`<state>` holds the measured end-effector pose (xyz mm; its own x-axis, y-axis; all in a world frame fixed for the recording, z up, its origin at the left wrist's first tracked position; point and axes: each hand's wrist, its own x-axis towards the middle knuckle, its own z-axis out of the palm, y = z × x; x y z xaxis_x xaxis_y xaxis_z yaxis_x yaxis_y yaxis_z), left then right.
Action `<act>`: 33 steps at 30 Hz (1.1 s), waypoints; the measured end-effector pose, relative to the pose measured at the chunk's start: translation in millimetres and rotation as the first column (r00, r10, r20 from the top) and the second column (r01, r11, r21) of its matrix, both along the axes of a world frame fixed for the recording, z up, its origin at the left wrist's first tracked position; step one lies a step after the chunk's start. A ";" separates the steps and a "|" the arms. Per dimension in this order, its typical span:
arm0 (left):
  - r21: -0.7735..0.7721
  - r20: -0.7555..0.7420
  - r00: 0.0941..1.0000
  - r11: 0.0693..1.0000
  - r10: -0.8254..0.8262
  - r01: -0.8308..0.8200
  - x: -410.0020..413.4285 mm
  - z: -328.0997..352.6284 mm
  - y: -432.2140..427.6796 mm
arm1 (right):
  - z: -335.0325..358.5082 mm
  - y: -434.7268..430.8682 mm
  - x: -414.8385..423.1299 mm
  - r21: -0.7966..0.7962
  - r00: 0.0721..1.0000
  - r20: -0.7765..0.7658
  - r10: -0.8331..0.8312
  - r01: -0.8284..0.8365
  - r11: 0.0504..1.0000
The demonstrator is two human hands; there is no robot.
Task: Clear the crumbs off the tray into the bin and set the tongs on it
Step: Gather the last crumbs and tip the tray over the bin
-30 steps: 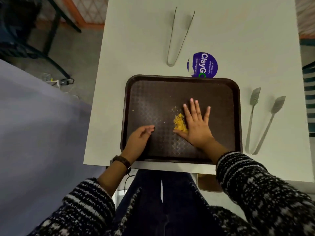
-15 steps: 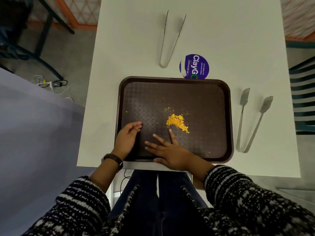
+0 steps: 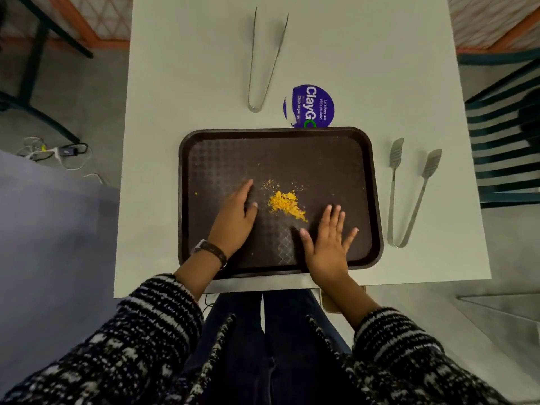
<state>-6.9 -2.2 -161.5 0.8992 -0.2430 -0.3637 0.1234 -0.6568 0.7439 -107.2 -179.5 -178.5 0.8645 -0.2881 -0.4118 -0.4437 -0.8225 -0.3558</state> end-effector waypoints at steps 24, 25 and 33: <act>-0.073 -0.008 0.992 0.990 -0.125 0.125 -2.3 -11.2 -14.6 | -10.2 12.2 65.6 0.375 0.955 0.189 0.230 -0.287 0.881; -0.071 -0.004 0.995 0.992 -0.104 0.104 0.1 -9.4 -13.6 | -6.2 14.7 62.4 0.435 0.962 0.174 0.210 -0.267 0.860; -0.162 0.063 0.984 0.975 0.167 -0.155 7.7 2.1 23.9 | 24.5 3.8 22.7 0.431 0.983 0.183 0.000 -0.080 0.899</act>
